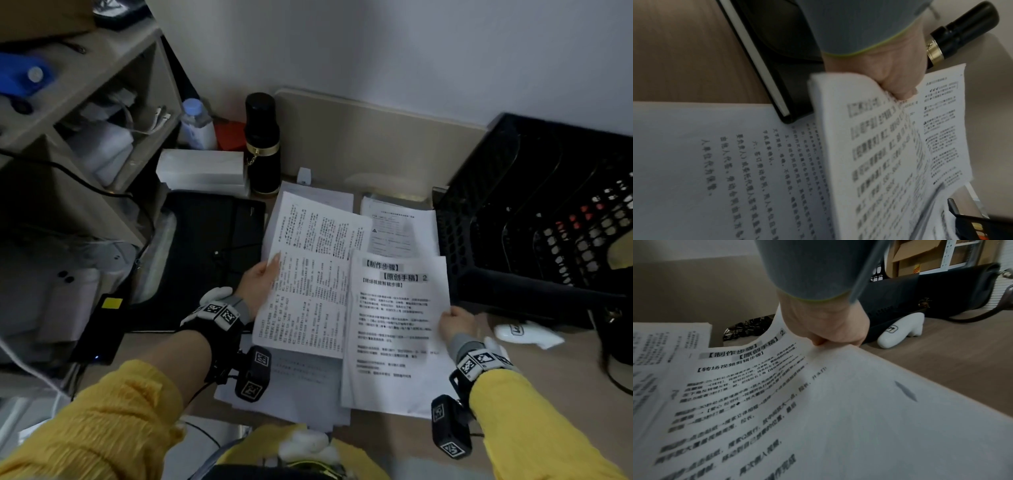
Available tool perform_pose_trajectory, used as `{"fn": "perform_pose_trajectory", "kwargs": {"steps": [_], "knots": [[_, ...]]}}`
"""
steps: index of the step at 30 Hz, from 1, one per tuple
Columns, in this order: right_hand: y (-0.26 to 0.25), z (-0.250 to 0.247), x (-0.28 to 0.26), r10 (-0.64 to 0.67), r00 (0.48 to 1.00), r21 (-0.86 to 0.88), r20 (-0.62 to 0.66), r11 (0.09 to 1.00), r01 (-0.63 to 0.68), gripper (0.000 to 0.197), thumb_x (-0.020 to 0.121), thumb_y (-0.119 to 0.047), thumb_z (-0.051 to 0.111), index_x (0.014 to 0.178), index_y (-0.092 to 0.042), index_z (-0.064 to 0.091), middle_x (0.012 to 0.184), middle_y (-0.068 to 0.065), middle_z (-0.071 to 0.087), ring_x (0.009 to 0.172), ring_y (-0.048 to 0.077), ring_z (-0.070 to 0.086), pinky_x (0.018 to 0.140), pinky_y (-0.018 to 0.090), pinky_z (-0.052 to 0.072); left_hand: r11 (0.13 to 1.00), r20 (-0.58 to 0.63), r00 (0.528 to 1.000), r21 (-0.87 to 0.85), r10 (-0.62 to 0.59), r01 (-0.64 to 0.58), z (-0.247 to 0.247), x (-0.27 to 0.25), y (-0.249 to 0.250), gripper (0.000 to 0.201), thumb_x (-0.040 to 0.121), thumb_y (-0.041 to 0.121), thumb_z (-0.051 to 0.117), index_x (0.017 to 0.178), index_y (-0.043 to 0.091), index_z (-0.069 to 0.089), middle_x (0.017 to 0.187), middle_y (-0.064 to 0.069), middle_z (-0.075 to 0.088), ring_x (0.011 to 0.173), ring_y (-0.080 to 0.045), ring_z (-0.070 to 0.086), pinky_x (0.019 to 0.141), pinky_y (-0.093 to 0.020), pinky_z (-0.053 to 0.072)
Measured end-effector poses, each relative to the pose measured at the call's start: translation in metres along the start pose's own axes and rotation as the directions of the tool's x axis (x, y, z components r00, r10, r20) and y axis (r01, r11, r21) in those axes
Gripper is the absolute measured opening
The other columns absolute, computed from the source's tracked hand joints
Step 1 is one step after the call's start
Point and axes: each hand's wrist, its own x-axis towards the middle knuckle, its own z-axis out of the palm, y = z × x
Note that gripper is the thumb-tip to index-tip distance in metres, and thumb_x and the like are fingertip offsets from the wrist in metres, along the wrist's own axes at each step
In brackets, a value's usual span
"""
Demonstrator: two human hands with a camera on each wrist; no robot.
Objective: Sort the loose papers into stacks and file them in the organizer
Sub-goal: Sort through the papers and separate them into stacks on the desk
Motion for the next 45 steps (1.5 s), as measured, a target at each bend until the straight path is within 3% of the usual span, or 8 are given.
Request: {"fn": "perform_pose_trajectory", "kwargs": {"steps": [15, 21, 27, 34, 36, 39, 42, 45], "knots": [[0.026, 0.008, 0.012, 0.223, 0.965, -0.297, 0.14, 0.939, -0.174, 0.046, 0.099, -0.023, 0.037, 0.136, 0.003, 0.045, 0.139, 0.023, 0.047, 0.126, 0.036, 0.047, 0.103, 0.036, 0.038, 0.999, -0.024, 0.999, -0.035, 0.028, -0.029, 0.0, 0.002, 0.003, 0.033, 0.091, 0.045, 0.057, 0.097, 0.016, 0.072, 0.105, -0.009, 0.073, 0.103, -0.028, 0.068, 0.095, -0.047, 0.053], [0.046, 0.015, 0.034, 0.166, 0.97, -0.514, 0.175, 0.856, -0.054, 0.049, 0.087, -0.038, 0.044, 0.119, -0.004, 0.059, 0.124, 0.015, 0.061, 0.111, 0.029, 0.058, 0.102, 0.04, 0.044, 1.0, -0.018, 1.0, -0.009, 0.014, -0.014, 0.003, 0.004, 0.001, 0.036, 0.09, 0.047, 0.057, 0.097, 0.015, 0.071, 0.105, -0.01, 0.073, 0.102, -0.028, 0.069, 0.096, -0.049, 0.052], [0.048, 0.009, 0.012, 0.149, 0.958, -0.661, 0.244, 0.748, 0.052, 0.045, 0.099, -0.034, 0.031, 0.135, -0.013, 0.046, 0.142, 0.006, 0.047, 0.13, 0.023, 0.047, 0.109, 0.032, 0.038, 1.0, -0.007, 1.0, 0.013, -0.009, 0.009, 0.009, 0.007, 0.001, 0.035, 0.09, 0.049, 0.058, 0.097, 0.018, 0.071, 0.103, -0.008, 0.075, 0.1, -0.026, 0.07, 0.096, -0.047, 0.052], [0.044, 0.016, 0.031, 0.033, 0.992, -0.415, 0.12, 0.91, 0.02, 0.048, 0.084, -0.051, 0.051, 0.109, -0.011, 0.059, 0.102, 0.014, 0.064, 0.09, 0.031, 0.06, 0.088, 0.042, 0.051, 0.999, 0.021, 1.0, 0.035, 0.012, -0.013, 0.027, 0.005, 0.006, 0.035, 0.095, 0.042, 0.053, 0.108, 0.014, 0.069, 0.103, -0.007, 0.074, 0.093, -0.019, 0.072, 0.081, -0.032, 0.058], [0.039, 0.013, 0.033, -0.053, 0.993, -0.445, 0.109, 0.89, 0.097, 0.049, 0.081, -0.052, 0.048, 0.115, -0.018, 0.057, 0.116, 0.011, 0.062, 0.107, 0.035, 0.057, 0.095, 0.045, 0.047, 0.999, 0.046, 0.999, 0.045, 0.023, -0.025, 0.032, 0.004, 0.008, 0.032, 0.098, 0.038, 0.049, 0.107, 0.013, 0.068, 0.099, -0.004, 0.074, 0.087, -0.013, 0.072, 0.07, -0.023, 0.058], [0.013, 0.009, 0.009, -0.134, 0.978, -0.331, 0.157, 0.926, 0.18, 0.041, 0.095, -0.035, 0.048, 0.127, -0.01, 0.052, 0.136, 0.014, 0.05, 0.131, 0.034, 0.038, 0.106, 0.039, 0.033, 0.999, 0.067, 0.998, 0.048, 0.01, -0.013, 0.039, 0.005, 0.01, 0.038, 0.098, 0.039, 0.048, 0.111, 0.009, 0.067, 0.106, -0.009, 0.073, 0.096, -0.021, 0.07, 0.08, -0.031, 0.058], [-0.009, 0.013, -0.008, -0.207, 0.943, -0.082, 0.26, 0.968, 0.235, 0.038, 0.099, -0.033, 0.041, 0.124, -0.009, 0.054, 0.126, 0.013, 0.058, 0.122, 0.032, 0.049, 0.096, 0.033, 0.037, 0.998, 0.064, 0.998, 0.063, 0.003, -0.007, 0.041, 0.007, 0.01, 0.041, 0.096, 0.043, 0.05, 0.112, 0.009, 0.067, 0.108, -0.01, 0.073, 0.101, -0.025, 0.07, 0.089, -0.039, 0.056], [-0.023, 0.022, -0.02, -0.13, 0.861, 0.154, 0.491, 0.986, 0.061, 0.048, 0.099, -0.05, 0.029, 0.113, -0.015, 0.06, 0.109, 0.005, 0.067, 0.112, 0.027, 0.059, 0.092, 0.036, 0.041, 0.998, 0.087, 0.996, 0.057, -0.005, 0.0, 0.046, 0.008, 0.013, 0.039, 0.096, 0.045, 0.05, 0.111, 0.014, 0.068, 0.108, -0.007, 0.073, 0.102, -0.024, 0.069, 0.095, -0.044, 0.053]]}}
